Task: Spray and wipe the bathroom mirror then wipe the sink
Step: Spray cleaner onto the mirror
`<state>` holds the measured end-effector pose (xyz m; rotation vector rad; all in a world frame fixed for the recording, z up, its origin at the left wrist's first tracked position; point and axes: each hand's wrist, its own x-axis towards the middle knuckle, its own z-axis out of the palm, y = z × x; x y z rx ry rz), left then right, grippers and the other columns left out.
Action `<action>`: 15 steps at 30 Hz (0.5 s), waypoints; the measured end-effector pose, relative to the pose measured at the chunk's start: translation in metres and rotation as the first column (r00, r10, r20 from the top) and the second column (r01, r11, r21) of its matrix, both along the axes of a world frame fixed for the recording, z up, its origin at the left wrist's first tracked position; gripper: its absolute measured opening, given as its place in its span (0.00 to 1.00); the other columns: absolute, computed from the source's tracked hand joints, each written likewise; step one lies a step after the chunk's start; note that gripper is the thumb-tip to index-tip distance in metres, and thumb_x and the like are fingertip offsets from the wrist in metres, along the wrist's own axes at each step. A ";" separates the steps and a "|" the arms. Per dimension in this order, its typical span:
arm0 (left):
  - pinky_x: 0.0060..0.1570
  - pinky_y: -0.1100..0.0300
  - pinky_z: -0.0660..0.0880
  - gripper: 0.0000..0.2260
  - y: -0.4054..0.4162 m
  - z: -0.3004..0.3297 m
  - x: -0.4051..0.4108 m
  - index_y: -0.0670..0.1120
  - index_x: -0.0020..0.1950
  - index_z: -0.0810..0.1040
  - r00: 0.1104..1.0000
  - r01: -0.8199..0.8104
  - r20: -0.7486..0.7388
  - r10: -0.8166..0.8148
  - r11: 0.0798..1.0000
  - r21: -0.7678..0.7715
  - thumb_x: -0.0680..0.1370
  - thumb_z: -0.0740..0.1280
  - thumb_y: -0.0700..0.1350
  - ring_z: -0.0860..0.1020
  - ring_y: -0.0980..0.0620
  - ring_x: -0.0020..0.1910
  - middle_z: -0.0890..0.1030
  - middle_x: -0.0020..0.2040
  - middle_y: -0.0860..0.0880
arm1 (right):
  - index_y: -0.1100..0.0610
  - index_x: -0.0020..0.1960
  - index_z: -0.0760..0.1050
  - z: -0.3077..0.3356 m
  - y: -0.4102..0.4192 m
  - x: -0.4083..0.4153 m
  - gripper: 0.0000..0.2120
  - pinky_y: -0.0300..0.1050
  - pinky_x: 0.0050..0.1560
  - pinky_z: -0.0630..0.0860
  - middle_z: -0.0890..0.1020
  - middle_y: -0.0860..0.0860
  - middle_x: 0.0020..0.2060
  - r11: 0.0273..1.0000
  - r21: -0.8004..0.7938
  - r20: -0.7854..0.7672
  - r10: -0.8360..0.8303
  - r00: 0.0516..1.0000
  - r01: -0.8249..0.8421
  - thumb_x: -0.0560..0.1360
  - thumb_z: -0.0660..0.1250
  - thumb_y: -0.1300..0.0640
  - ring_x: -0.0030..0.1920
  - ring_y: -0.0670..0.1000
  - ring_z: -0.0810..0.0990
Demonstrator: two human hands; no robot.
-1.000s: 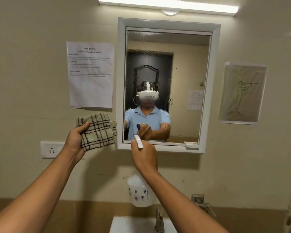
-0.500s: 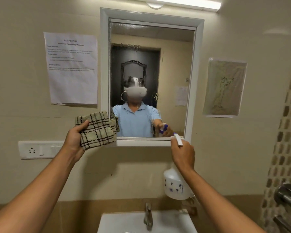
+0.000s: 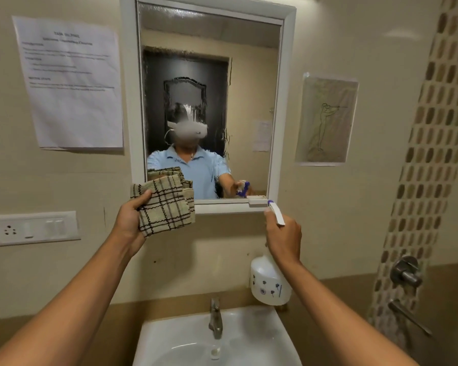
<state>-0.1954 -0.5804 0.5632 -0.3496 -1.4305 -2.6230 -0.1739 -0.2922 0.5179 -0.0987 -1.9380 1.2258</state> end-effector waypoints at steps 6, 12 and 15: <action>0.43 0.52 0.83 0.18 0.018 -0.026 -0.002 0.46 0.47 0.87 0.995 0.079 0.052 -0.080 0.997 0.021 0.82 0.57 0.45 0.85 0.47 0.49 0.86 0.51 0.45 | 0.58 0.32 0.73 -0.007 -0.003 0.016 0.24 0.59 0.26 0.76 0.76 0.56 0.25 1.000 0.015 -0.051 -0.022 0.998 0.023 0.77 0.59 0.42 0.28 0.60 0.78; 0.45 0.50 0.83 0.19 0.061 -0.061 -0.001 0.45 0.47 0.88 0.968 0.207 0.136 -0.209 0.978 0.030 0.82 0.57 0.46 0.85 0.45 0.51 0.86 0.52 0.43 | 0.58 0.34 0.73 -0.025 0.012 0.037 0.24 0.56 0.32 0.77 0.76 0.55 0.30 0.993 0.018 0.022 -0.115 0.993 0.115 0.75 0.56 0.39 0.31 0.57 0.78; 0.47 0.48 0.83 0.18 0.089 -0.080 0.003 0.45 0.48 0.87 0.947 0.259 0.191 -0.259 0.966 0.026 0.82 0.57 0.46 0.84 0.44 0.53 0.85 0.54 0.42 | 0.59 0.35 0.74 -0.033 0.029 0.056 0.23 0.47 0.35 0.68 0.74 0.53 0.35 0.978 0.109 0.046 -0.184 0.982 0.178 0.75 0.55 0.43 0.34 0.52 0.75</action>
